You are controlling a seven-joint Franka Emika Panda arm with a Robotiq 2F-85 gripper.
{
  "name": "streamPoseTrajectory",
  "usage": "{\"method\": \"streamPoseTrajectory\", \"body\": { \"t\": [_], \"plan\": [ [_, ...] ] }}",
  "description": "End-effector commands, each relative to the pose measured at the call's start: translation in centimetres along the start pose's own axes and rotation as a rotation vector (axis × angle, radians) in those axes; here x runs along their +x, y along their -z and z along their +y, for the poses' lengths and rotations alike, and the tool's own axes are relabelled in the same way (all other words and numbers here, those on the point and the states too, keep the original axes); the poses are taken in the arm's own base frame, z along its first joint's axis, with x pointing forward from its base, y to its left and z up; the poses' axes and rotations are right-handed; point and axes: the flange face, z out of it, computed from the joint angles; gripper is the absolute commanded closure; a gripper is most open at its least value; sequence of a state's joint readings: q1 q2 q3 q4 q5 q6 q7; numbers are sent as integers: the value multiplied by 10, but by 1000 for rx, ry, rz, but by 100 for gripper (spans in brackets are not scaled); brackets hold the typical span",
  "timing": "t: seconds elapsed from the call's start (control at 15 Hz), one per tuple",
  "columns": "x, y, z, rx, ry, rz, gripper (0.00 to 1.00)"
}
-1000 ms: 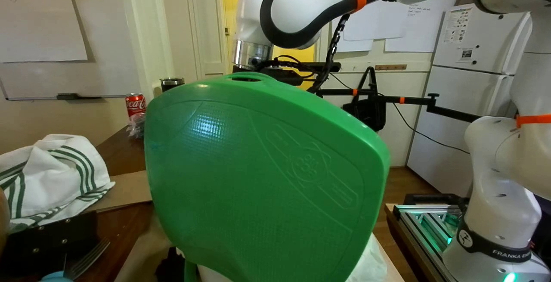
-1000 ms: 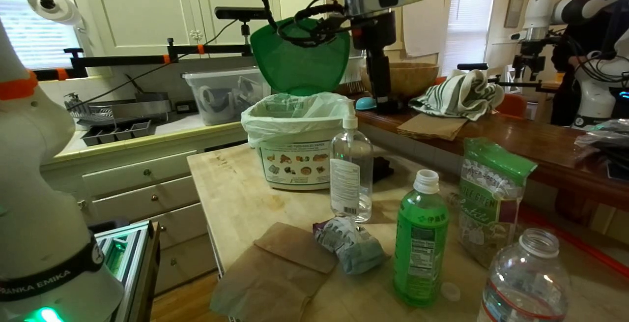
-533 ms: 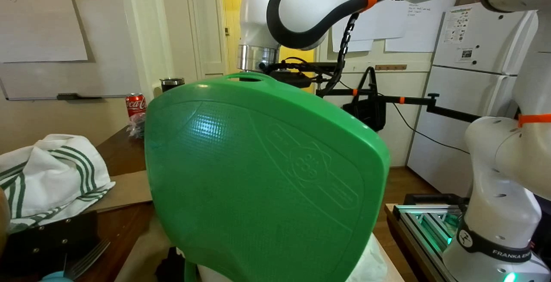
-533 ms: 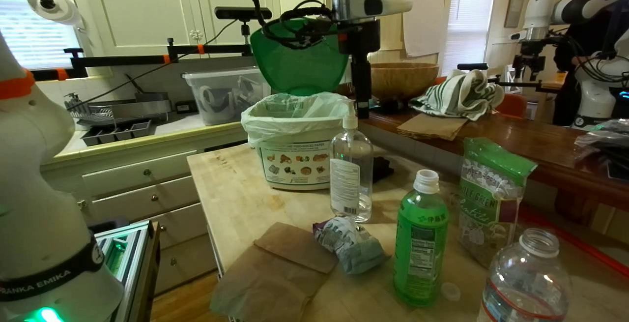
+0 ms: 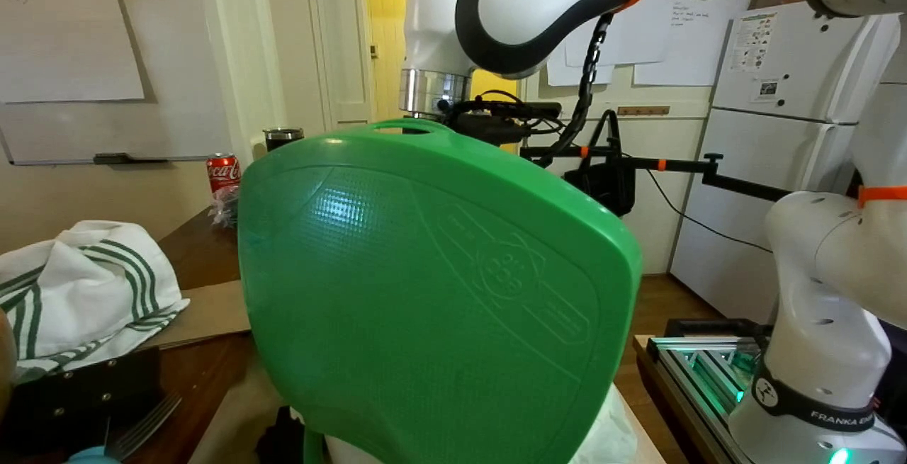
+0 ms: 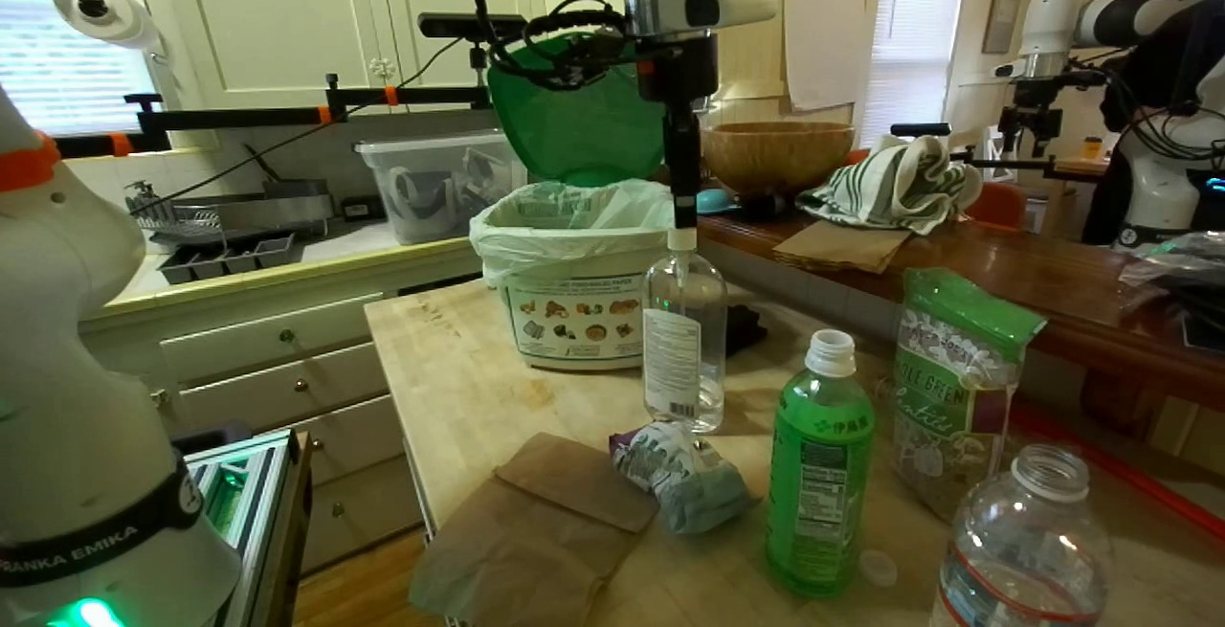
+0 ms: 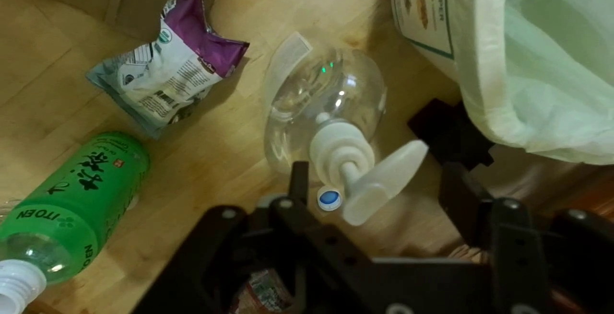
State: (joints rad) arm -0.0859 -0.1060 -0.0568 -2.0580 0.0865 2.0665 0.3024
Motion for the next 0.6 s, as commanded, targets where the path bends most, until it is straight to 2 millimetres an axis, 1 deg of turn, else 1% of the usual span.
{"method": "streamPoseTrajectory", "body": {
  "t": [0.0, 0.07, 0.13, 0.2, 0.27, 0.53],
  "plan": [
    [-17, 7, 1, 13, -3, -16, 38],
    [-19, 9, 1, 12, -2, -11, 45],
    [-21, 11, 1, 11, 0, -6, 47],
    [-22, 12, 1, 13, 1, -5, 54],
    [-23, 14, 1, 13, 3, -1, 64],
    [-28, 16, 4, 7, 12, 9, 94]
  ]
}}
